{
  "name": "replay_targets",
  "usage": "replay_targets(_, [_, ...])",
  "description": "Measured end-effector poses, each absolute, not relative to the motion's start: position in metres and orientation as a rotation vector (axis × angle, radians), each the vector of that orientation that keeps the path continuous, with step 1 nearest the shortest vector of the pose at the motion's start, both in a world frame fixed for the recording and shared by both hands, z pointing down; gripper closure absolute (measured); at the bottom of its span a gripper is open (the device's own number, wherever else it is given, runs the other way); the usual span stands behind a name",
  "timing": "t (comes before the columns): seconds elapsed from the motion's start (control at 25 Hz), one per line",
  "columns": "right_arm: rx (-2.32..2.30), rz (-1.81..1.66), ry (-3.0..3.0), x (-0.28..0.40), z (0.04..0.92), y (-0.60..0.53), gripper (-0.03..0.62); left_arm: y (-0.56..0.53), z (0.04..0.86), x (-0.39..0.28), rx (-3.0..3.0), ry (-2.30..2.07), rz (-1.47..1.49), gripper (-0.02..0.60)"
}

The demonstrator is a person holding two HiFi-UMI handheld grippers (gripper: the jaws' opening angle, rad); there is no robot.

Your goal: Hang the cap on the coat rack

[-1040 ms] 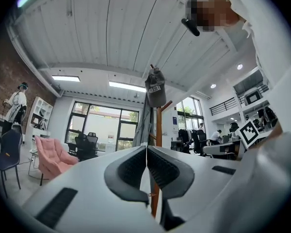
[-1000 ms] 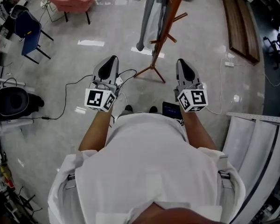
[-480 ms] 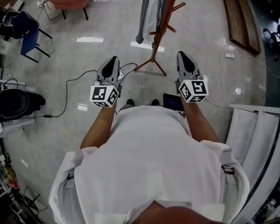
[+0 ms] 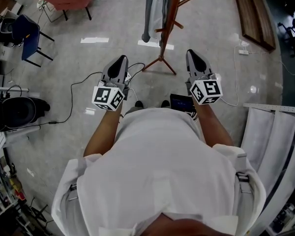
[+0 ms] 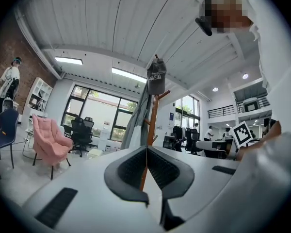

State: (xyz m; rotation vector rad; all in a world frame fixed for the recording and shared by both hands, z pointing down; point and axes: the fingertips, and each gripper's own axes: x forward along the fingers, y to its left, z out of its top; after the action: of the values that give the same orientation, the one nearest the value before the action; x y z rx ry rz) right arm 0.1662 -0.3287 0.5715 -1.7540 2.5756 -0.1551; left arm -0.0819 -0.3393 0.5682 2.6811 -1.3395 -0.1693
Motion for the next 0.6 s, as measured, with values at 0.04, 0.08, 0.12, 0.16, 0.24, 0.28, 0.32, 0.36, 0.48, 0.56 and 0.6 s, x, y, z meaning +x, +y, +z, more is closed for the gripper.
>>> replay_targets(0.04, [-1.754,-0.16,2.575,0.167,0.572,-0.328,0.571,-0.339,0.568,-0.08,2.675,-1.32,-0.173,0.56])
replay_targets(0.08, [-1.752,-0.167,2.573,0.168,0.572,-0.327,0.571,-0.34,0.567,-0.079,2.66,-1.302,-0.179,0.56])
replay_targets(0.12, [-1.75,-0.174,2.571,0.168,0.572,-0.327,0.571,-0.341,0.566,-0.08,2.646,-1.288,-0.189,0.56])
replay_targets(0.16, [-1.748,-0.18,2.568,0.168,0.572,-0.327,0.57,-0.342,0.562,-0.081,2.641,-1.282,-0.201,0.56])
replay_targets(0.24, [-1.753,-0.188,2.564,0.171,0.572,-0.326,0.571,-0.345,0.557,-0.079,2.656,-1.282,-0.21,0.56])
replay_targets(0.28, [-1.758,-0.192,2.563,0.174,0.573,-0.324,0.571,-0.346,0.556,-0.077,2.661,-1.279,-0.21,0.56])
replay_targets(0.32, [-1.765,-0.197,2.562,0.176,0.574,-0.323,0.571,-0.346,0.556,-0.075,2.661,-1.273,-0.213,0.56])
replay_targets(0.36, [-1.771,-0.201,2.562,0.179,0.575,-0.322,0.571,-0.347,0.557,-0.074,2.659,-1.267,-0.216,0.56])
replay_targets(0.48, [-1.782,-0.206,2.563,0.183,0.577,-0.321,0.571,-0.35,0.559,-0.07,2.652,-1.25,-0.218,0.56])
replay_targets(0.56, [-1.787,-0.207,2.564,0.184,0.578,-0.322,0.57,-0.351,0.561,-0.067,2.65,-1.236,-0.216,0.56])
replay_targets(0.6, [-1.788,-0.207,2.564,0.185,0.579,-0.322,0.571,-0.352,0.562,-0.066,2.649,-1.231,-0.214,0.56])
